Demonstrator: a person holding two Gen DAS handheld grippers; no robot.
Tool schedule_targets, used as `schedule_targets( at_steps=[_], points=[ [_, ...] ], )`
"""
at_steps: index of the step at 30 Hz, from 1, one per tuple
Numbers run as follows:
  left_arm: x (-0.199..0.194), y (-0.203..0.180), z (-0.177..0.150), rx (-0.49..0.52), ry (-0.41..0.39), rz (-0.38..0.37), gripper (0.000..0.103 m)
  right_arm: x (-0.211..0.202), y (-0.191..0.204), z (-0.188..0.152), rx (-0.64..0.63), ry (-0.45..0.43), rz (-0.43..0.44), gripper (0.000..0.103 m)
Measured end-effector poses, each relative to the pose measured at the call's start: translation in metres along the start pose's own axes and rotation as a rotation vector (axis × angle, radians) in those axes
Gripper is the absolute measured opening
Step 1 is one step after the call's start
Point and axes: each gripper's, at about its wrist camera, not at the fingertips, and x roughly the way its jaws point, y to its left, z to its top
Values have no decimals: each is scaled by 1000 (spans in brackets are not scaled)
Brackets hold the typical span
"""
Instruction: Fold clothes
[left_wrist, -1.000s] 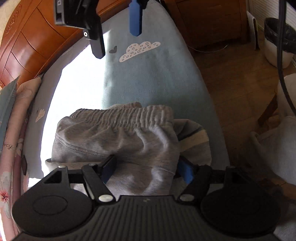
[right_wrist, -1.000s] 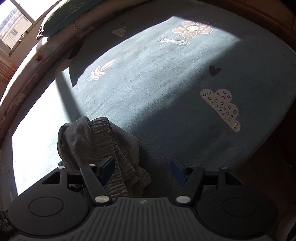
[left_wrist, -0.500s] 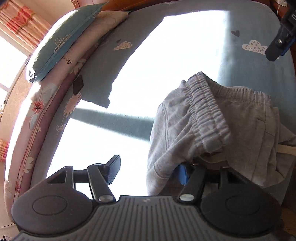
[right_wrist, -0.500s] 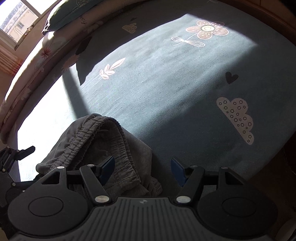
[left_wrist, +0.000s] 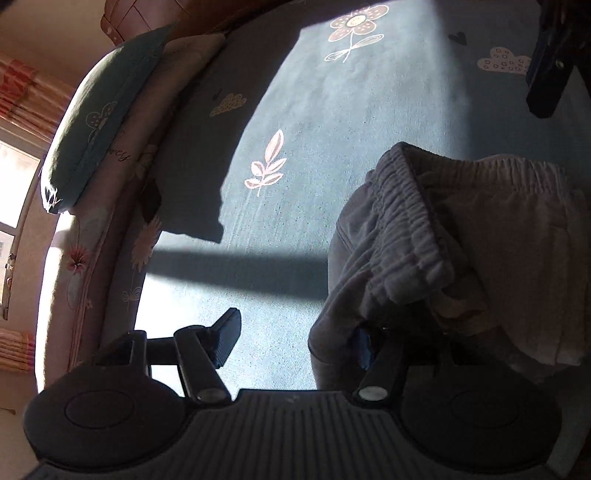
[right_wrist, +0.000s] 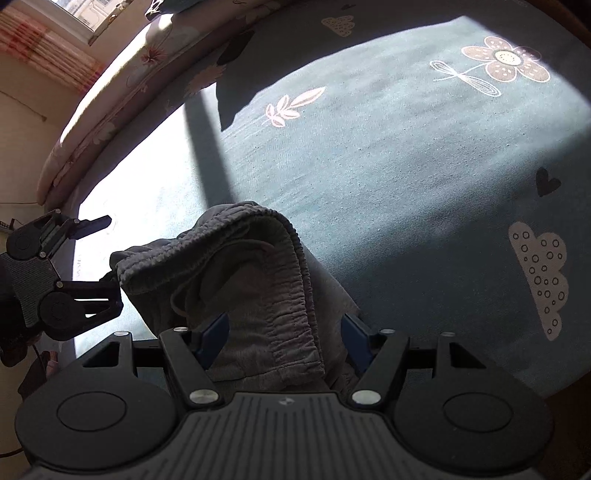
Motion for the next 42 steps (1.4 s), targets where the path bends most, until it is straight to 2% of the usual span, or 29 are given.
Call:
schedule_targets(
  at_steps=[1,2,3,4,9,12,17,20,22,24,27,29,30,31,35,39,42],
  points=[
    [2,-3,0,29,-16,-4,50,4,-1,3,-19,7,9,72],
    [4,-4,0,34,-12,-4,31,9,-3,7,-39,16,17,72],
    [7,-5,-1,37,-5,-4,18,12,-4,9,-57,21,23,72],
    [8,1,-2,-7,4,-6,15,17,-4,12,-80,25,19,72],
    [20,40,-9,-242,42,-35,11,36,-3,20,-177,28,33,72],
    [27,57,-12,-321,18,-58,10,45,1,24,-222,-25,62,72],
    [27,73,-20,-376,-39,-83,10,77,15,41,-378,-81,93,72],
    [30,81,-25,-400,-54,-109,10,98,21,51,-450,-63,119,72],
    [34,83,-30,-413,-55,-115,10,112,18,58,-419,7,169,70],
    [38,87,-34,-439,-54,-127,10,115,15,59,-377,55,220,61],
    [42,98,-42,-521,-53,-160,10,107,11,54,-311,83,272,60],
    [44,101,-46,-527,-53,-169,10,105,3,46,-250,124,294,60],
    [45,101,-47,-529,-52,-174,10,107,1,41,-237,143,276,60],
    [46,102,-48,-527,-49,-182,11,109,0,36,-227,163,251,58],
    [51,105,-51,-516,-43,-181,11,95,12,26,-227,134,202,19],
    [55,117,-42,-535,-51,-182,11,65,26,28,-195,69,147,16],
    [61,130,-19,-505,-92,-172,11,40,26,31,-182,11,97,15]
  ],
)
